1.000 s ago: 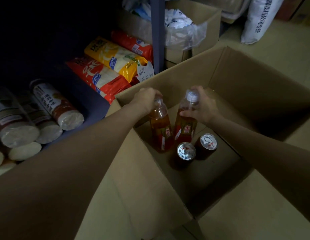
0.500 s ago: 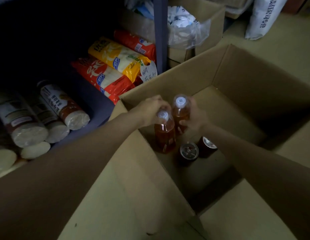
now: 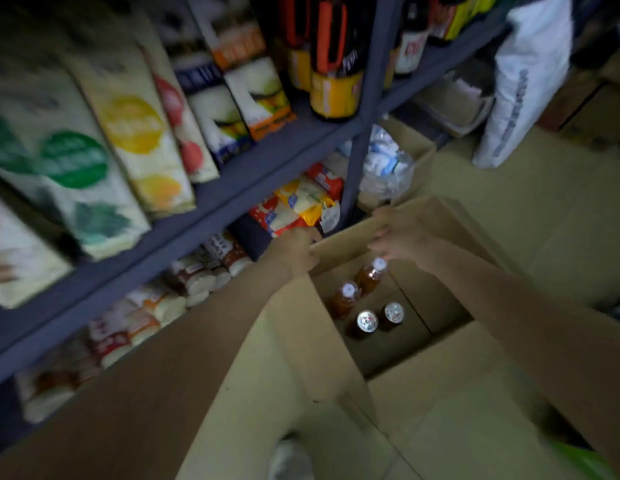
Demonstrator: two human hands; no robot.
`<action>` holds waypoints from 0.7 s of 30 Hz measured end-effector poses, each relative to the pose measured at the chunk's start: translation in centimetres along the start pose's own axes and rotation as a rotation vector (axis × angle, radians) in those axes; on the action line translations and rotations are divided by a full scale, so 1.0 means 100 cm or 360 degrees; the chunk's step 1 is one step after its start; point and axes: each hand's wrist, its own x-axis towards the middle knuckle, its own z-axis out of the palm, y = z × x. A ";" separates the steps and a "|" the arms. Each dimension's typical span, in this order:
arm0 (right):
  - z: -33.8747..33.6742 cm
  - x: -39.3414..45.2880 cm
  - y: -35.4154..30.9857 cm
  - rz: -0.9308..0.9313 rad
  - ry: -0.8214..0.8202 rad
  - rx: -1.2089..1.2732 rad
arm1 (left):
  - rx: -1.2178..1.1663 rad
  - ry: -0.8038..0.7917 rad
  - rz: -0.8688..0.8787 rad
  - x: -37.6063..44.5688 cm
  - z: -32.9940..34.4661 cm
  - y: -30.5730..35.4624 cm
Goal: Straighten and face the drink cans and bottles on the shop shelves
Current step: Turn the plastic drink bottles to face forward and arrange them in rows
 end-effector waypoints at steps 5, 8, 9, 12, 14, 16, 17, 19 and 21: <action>-0.016 -0.170 -0.182 -0.0733 0.0067 -0.0420 | -0.0052 0.0284 -0.0071 -0.144 -0.196 0.037; -0.017 -0.299 -0.313 -0.1386 0.0253 -0.0612 | -0.0007 0.0822 0.0060 -0.274 -0.323 0.058; -0.011 -0.348 -0.352 -0.1566 0.0334 -0.0554 | 0.0009 0.1034 0.0088 -0.328 -0.359 0.066; 0.007 -0.485 -0.449 -0.2034 0.0499 -0.0412 | -0.0020 0.1452 0.0112 -0.479 -0.450 0.076; 0.030 -0.565 -0.508 -0.2266 0.0491 -0.0558 | -0.0002 0.1648 -0.0002 -0.578 -0.507 0.069; 0.063 -0.640 -0.557 -0.2494 0.0495 -0.0678 | 0.0086 0.1912 -0.0124 -0.667 -0.555 0.055; 0.082 -0.672 -0.579 -0.2618 0.0491 -0.0663 | 0.0143 0.2016 -0.0188 -0.707 -0.576 0.048; 0.123 -0.728 -0.608 -0.2792 0.0461 -0.0645 | 0.0268 0.2167 -0.0311 -0.774 -0.607 0.030; 0.167 -0.773 -0.628 -0.2882 0.0424 -0.0706 | 0.0363 0.2244 -0.0399 -0.831 -0.626 0.007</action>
